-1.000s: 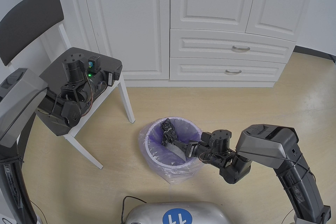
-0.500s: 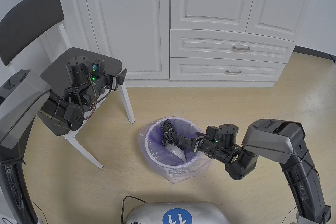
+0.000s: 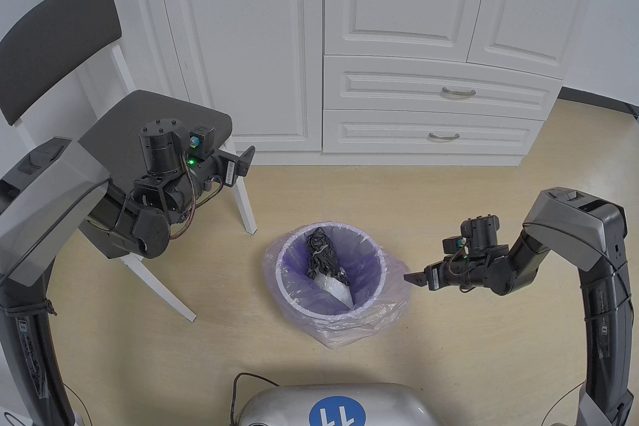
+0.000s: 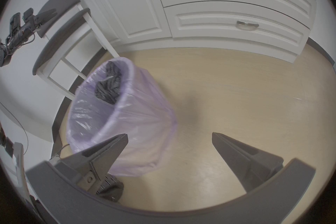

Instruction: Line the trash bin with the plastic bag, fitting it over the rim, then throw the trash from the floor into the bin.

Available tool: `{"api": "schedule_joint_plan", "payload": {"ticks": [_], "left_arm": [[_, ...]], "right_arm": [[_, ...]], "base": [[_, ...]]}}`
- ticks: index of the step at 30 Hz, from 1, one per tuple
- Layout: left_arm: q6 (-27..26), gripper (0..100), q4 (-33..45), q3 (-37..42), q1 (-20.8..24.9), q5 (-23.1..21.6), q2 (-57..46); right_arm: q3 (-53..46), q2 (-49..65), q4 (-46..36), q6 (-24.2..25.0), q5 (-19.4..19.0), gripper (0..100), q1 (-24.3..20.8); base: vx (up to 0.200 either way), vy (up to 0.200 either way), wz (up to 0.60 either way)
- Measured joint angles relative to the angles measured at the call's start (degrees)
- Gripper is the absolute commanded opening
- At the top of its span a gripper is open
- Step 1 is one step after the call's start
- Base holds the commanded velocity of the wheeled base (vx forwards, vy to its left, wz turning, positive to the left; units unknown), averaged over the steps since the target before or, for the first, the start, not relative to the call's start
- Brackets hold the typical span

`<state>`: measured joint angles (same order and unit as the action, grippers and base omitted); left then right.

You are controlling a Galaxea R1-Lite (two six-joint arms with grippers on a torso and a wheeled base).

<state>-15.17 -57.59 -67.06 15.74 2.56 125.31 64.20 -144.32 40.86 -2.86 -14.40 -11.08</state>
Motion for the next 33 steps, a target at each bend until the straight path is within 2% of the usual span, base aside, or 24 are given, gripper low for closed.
{"api": "schedule_joint_plan", "payload": {"ticks": [10, 17, 21, 24, 33], "left_arm": [[-0.13, 100, 0.15, -0.74, 0.46, 0.01, 1.88], [-0.05, 100, 0.3, -0.88, 1.1, 0.88, 3.36], [0.26, 100, -0.41, 1.29, 1.07, 1.68, 2.97], [0.56, 100, -1.08, 3.52, 0.96, 1.97, 1.87], [2.99, 100, -1.91, 8.61, -0.63, 2.36, -4.25]], "right_arm": [[12.51, -0.96, -20.44, -0.06, -0.68, 100, 1.69], [23.59, -5.57, -23.25, 1.23, 1.34, 100, 0.52], [24.28, -6.4, -21.25, 1.74, 2.61, 100, 0.8], [21.08, -4.71, -17.32, 2.38, 3.12, 100, 1.83], [0.35, 10.17, 2.3, 8.47, 4.25, 100, 4.83]], "base": [[0.0, 0.0, 0.0], [0.0, 0.0, 0.0], [0.0, 0.0, 0.0], [0.0, 0.0, 0.0], [0.0, 0.0, 0.0]]}}
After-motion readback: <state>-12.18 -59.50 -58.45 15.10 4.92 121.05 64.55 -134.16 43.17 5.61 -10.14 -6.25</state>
